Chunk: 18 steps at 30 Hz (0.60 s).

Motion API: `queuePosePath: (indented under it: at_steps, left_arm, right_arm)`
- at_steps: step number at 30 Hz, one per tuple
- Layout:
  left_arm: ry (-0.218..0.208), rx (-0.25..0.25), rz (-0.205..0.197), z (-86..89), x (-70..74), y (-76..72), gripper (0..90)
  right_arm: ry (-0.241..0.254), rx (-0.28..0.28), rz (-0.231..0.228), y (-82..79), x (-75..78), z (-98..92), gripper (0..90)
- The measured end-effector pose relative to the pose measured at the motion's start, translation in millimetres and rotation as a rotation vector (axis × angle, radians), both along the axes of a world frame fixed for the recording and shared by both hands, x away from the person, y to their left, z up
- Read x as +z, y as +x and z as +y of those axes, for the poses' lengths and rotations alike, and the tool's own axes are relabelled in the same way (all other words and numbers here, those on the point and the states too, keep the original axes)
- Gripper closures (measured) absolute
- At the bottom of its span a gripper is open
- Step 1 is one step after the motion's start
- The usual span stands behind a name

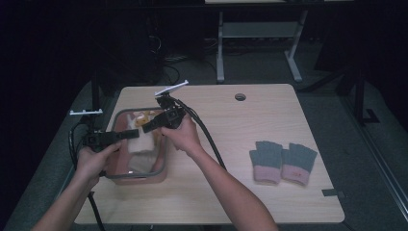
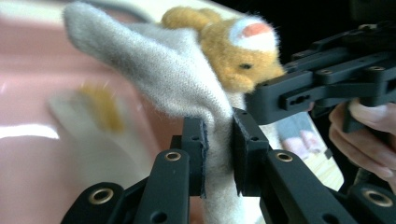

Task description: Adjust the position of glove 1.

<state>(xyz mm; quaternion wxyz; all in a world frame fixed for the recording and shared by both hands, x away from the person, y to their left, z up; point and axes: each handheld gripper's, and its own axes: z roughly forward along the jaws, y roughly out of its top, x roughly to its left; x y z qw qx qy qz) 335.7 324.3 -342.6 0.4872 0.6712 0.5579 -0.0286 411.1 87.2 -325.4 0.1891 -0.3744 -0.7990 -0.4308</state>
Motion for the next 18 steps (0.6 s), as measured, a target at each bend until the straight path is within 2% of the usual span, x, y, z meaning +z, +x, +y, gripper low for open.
queuePosePath:
  at_steps: [2,5,8,10,14,16,18]
  left_arm:
    - [0.001,0.006,0.025,4.7,-11.3,1.1,76.7]
    - [0.017,0.022,0.053,9.2,-23.6,2.9,76.6]
    - [0.05,0.022,0.066,9.8,-28.5,3.9,76.6]
    - [0.059,0.027,0.078,9.6,-30.7,4.5,76.6]
    - [0.109,0.015,0.105,8.9,-38.3,7.9,76.5]
    - [0.124,0.012,0.12,8.2,-41.3,9.1,76.5]
    - [0.147,0.008,0.128,7.6,-43.9,10.1,76.5]
  right_arm:
    - [-0.034,0.007,0.01,0.1,-11.8,8.6,84.4]
    - [-0.054,0.009,0.029,1.3,-25.1,15.9,84.4]
    - [-0.072,0.009,0.047,2.7,-36.9,21.5,84.2]
    - [-0.087,0.003,0.049,2.7,-41.0,23.9,84.0]
    - [-0.116,0.006,0.058,4.3,-52.1,28.0,83.2]
    - [-0.133,0.002,0.075,4.2,-56.9,30.7,83.0]
    - [-0.148,0.009,0.069,4.8,-61.6,32.2,82.6]
